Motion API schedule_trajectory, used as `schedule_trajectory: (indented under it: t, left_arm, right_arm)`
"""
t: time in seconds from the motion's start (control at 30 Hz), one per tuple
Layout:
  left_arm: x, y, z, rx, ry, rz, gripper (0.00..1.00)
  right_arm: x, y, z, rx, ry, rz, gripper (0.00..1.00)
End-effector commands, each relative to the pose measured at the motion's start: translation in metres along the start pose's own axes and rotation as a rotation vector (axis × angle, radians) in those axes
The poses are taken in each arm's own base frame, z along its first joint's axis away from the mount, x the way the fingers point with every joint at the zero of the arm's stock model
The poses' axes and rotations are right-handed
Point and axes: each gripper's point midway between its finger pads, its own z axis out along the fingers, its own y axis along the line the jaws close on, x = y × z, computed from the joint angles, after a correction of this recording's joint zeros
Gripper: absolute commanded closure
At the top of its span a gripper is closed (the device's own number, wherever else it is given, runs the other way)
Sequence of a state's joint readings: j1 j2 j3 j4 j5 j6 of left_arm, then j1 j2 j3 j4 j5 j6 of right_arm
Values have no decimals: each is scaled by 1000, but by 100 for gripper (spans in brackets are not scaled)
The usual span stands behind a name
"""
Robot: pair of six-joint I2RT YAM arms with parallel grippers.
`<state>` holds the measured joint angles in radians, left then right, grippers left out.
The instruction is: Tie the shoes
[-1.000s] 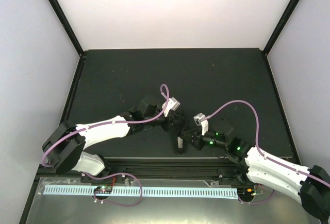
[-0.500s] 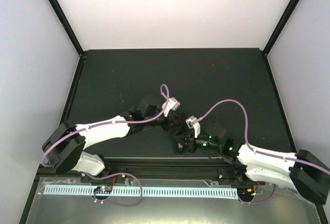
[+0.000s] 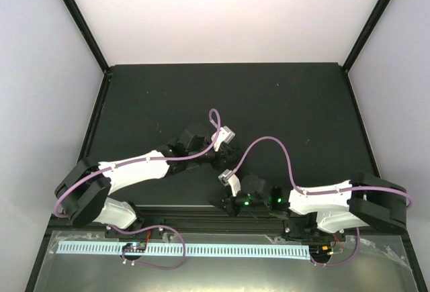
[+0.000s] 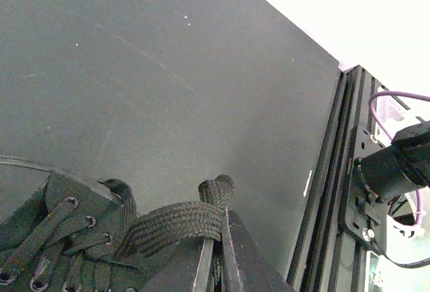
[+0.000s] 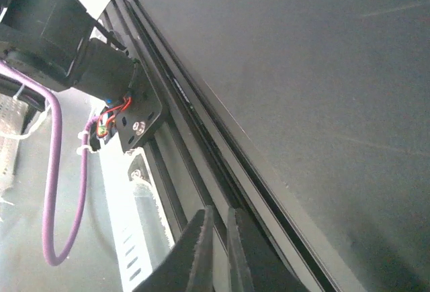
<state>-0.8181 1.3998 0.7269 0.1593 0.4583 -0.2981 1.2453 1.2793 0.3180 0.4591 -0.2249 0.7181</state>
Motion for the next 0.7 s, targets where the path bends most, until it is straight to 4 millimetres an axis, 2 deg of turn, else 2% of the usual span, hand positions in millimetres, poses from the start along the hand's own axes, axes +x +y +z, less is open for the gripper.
schedule_trajectory:
  t: [0.0,0.1,0.27,0.33,0.43,0.67]
  left_arm:
    - [-29,-8,-7,9,-70,42,98]
    - [-30,-8,-7,8,-72,45,98]
    - [-31,-8,-7,6,-71,46,98]
    - [-30,-7,-7,6,-71,45,98]
    - [-30,-7,-8,4,-70,45,98]
    - [-29,-6,-8,0,-68,41,98]
  right_arm:
    - [-17,18,-4,18,-41,-53,80]
    - [-12,28,-11,1,-12,-80,53]
    - [-8,28,-35,19,-4,-93,24]
    - [-8,22,-46,67,-8,-107,17]
    - [-20,14,-64,134,-50,-124,12]
    - [-57,-28,-96,193,-236,-39,8]
